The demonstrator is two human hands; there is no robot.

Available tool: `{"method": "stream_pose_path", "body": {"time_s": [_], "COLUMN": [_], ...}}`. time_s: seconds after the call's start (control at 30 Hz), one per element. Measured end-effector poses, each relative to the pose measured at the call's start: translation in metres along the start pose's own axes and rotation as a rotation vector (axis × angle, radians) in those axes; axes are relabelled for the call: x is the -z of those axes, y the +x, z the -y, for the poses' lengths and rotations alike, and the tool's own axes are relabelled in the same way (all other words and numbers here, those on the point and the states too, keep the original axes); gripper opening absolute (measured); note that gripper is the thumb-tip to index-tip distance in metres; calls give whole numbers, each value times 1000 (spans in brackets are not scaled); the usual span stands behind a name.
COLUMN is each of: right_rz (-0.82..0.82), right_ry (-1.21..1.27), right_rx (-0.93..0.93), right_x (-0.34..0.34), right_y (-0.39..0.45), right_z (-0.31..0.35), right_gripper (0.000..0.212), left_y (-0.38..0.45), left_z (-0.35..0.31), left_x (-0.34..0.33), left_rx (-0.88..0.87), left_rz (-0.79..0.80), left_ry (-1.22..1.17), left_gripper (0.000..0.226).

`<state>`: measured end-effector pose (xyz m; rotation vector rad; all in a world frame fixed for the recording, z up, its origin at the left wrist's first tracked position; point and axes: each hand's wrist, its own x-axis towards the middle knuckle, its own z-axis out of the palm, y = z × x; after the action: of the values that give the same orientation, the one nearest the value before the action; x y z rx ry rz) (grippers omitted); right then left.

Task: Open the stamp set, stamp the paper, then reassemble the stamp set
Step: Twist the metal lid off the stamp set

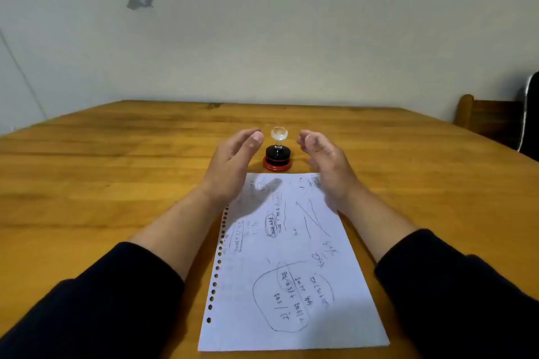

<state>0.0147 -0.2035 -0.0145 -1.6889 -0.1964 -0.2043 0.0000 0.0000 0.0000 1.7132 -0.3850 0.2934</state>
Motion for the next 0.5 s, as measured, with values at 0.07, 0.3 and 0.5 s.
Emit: {"method": "stream_pose_path", "body": {"time_s": [0.07, 0.3, 0.5], "right_rz": [2, 75, 117], "right_ry": [21, -80, -159], "right_rx": [-31, -88, -86], "right_x": [-1, 1, -2], "right_y": [7, 9, 12], "right_z": [-5, -12, -10], "right_gripper": [56, 57, 56], "left_y": [3, 6, 8], "left_z": [3, 5, 5], "left_x": [-1, -1, -2], "left_rx": [3, 54, 82], "left_rz": [21, 124, 205], "left_ry": [34, 68, 72], "left_gripper": [34, 26, 41]}}
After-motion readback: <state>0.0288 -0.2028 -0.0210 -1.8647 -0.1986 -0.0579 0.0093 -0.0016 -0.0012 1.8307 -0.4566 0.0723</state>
